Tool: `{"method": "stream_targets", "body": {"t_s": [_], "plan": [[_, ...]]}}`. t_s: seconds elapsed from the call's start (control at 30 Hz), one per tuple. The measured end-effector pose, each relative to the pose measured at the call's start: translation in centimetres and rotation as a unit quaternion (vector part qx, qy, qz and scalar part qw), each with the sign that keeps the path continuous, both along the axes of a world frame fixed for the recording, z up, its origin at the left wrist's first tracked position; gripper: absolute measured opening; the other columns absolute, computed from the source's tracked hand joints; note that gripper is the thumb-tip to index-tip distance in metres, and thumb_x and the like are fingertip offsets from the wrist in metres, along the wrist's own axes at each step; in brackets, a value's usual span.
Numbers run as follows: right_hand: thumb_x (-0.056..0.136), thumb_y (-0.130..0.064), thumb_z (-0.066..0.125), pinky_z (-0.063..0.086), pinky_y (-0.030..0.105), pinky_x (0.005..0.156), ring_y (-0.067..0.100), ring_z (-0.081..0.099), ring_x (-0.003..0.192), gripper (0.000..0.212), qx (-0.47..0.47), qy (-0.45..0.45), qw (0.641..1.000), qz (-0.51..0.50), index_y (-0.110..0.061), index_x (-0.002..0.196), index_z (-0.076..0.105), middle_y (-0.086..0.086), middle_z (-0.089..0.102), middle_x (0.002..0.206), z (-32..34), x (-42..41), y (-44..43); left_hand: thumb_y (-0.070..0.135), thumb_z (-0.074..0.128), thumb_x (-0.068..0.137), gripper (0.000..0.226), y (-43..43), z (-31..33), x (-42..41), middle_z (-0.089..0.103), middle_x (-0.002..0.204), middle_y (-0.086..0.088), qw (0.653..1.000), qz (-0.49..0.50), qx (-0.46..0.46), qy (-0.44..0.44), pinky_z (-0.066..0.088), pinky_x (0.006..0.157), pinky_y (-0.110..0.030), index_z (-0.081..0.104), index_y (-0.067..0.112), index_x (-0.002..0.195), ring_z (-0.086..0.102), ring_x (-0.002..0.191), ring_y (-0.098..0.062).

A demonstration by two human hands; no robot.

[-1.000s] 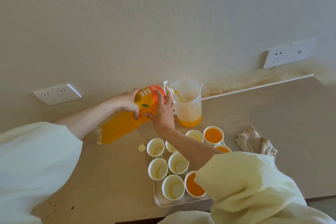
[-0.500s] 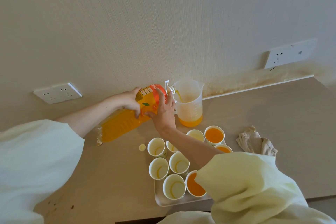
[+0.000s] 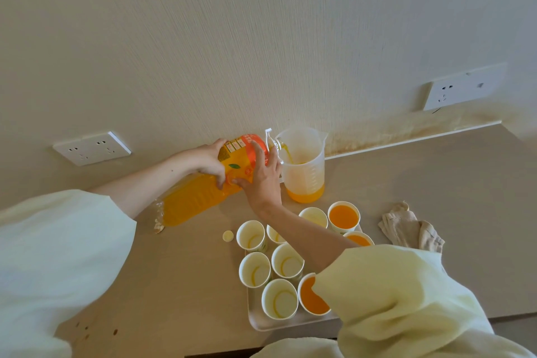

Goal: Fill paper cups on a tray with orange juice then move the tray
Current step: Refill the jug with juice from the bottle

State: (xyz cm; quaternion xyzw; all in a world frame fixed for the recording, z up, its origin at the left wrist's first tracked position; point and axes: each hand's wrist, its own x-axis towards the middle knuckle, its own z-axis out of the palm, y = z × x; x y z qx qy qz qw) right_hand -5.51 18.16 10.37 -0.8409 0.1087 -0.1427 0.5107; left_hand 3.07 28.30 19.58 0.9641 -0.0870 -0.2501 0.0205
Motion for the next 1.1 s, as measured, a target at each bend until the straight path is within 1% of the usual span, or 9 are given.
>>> {"method": "stream_targets", "body": {"t_s": [0.23,0.43,0.73,0.83,0.97,1.1], "plan": [[0.080,-0.026,0.078,0.031,0.041,0.110,0.031,0.006,0.146,0.093,0.004,-0.002,1.000,0.000,-0.032,0.152,0.019,0.012,0.004,0.160,0.10,-0.03,0.03,0.009,0.085,0.061,0.127,-0.05,-0.03,-0.06,0.033,0.150,-0.011,1.000,0.001,-0.001,-0.003,0.047,0.097,-0.045,-0.002,0.028,0.152,0.038,0.131,-0.036],[0.081,-0.026,0.077,0.030,0.043,0.111,0.033,0.005,0.147,0.092,-0.004,0.002,1.000,0.002,-0.032,0.152,0.019,0.012,0.002,0.161,0.16,-0.16,0.04,0.008,0.085,0.061,0.128,0.00,-0.15,-0.17,0.030,0.152,-0.011,1.000,0.001,0.003,-0.007,0.045,0.100,-0.047,-0.003,0.028,0.152,0.036,0.133,-0.036],[0.081,-0.026,0.077,0.028,0.043,0.112,0.033,0.005,0.147,0.090,0.003,-0.002,1.000,-0.001,-0.032,0.152,0.020,0.012,0.004,0.160,0.19,-0.23,0.05,0.012,0.085,0.063,0.127,-0.35,0.05,-0.28,0.024,0.155,-0.013,0.999,-0.007,0.037,-0.010,0.043,0.101,-0.047,-0.005,0.028,0.152,0.032,0.136,-0.037],[0.080,-0.026,0.077,0.031,0.043,0.110,0.033,0.007,0.146,0.092,0.005,-0.002,1.000,-0.003,-0.032,0.152,0.019,0.011,0.005,0.160,0.04,-0.08,0.09,0.012,0.084,0.064,0.127,-0.46,0.19,-0.37,0.024,0.155,-0.013,0.999,-0.011,0.043,-0.011,0.044,0.101,-0.046,-0.006,0.027,0.152,0.033,0.136,-0.037],[0.079,-0.027,0.079,0.035,0.043,0.107,0.034,0.012,0.144,0.093,0.008,-0.004,1.000,-0.008,-0.032,0.151,0.021,0.011,0.007,0.160,0.00,0.10,0.18,0.011,0.084,0.064,0.127,-0.56,0.34,-0.32,0.026,0.154,-0.013,0.999,-0.008,0.048,-0.009,0.044,0.100,-0.048,-0.006,0.028,0.152,0.034,0.135,-0.038],[0.079,-0.026,0.079,0.034,0.043,0.107,0.034,0.011,0.144,0.092,0.011,-0.008,1.000,-0.009,-0.033,0.151,0.021,0.011,0.007,0.160,0.05,0.06,0.16,0.012,0.084,0.064,0.128,-0.67,0.46,-0.33,0.024,0.155,-0.014,0.998,-0.009,0.057,-0.008,0.044,0.101,-0.048,-0.007,0.027,0.152,0.033,0.136,-0.038]]}}
